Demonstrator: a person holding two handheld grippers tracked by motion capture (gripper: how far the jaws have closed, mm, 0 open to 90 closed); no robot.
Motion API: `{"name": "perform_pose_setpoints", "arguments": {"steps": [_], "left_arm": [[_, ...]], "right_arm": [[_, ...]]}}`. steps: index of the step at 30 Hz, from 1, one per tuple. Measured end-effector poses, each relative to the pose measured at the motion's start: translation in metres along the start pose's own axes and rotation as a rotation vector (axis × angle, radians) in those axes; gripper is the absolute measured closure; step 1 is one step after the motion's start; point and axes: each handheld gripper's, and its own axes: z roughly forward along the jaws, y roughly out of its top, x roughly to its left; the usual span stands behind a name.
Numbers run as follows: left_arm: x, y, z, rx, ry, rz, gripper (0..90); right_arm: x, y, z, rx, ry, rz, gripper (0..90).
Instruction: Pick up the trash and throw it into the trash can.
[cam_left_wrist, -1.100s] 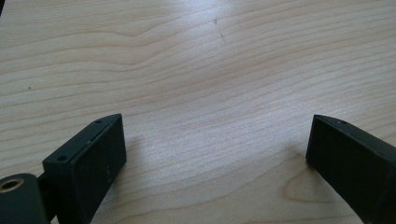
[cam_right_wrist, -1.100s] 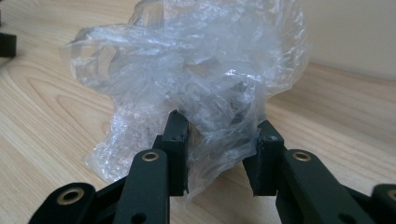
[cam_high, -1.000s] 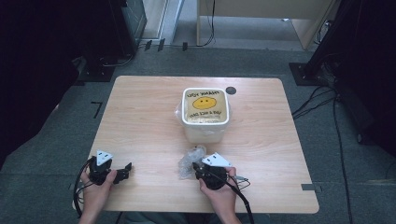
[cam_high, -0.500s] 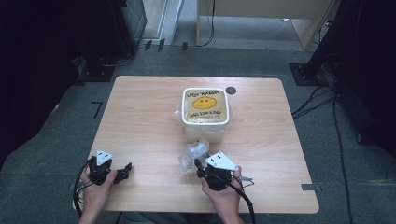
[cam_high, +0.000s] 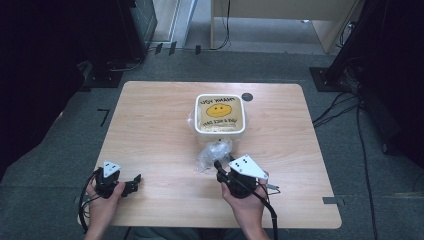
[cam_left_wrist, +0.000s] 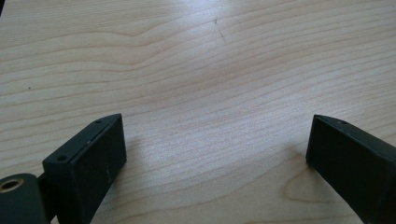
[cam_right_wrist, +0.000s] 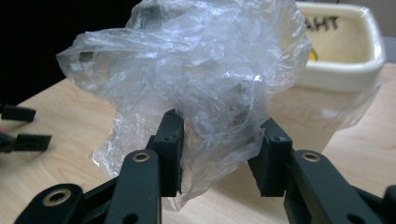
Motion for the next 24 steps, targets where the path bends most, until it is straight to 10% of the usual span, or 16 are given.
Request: {"name": "perform_pose_setpoints", "arguments": {"steps": [24], "left_arm": [[0.000,0.000,0.000,-0.001,-0.002,-0.001,4.7]], "right_arm": [[-0.037,0.063,0.000,-0.126,-0.121,0.048,56.4]]}}
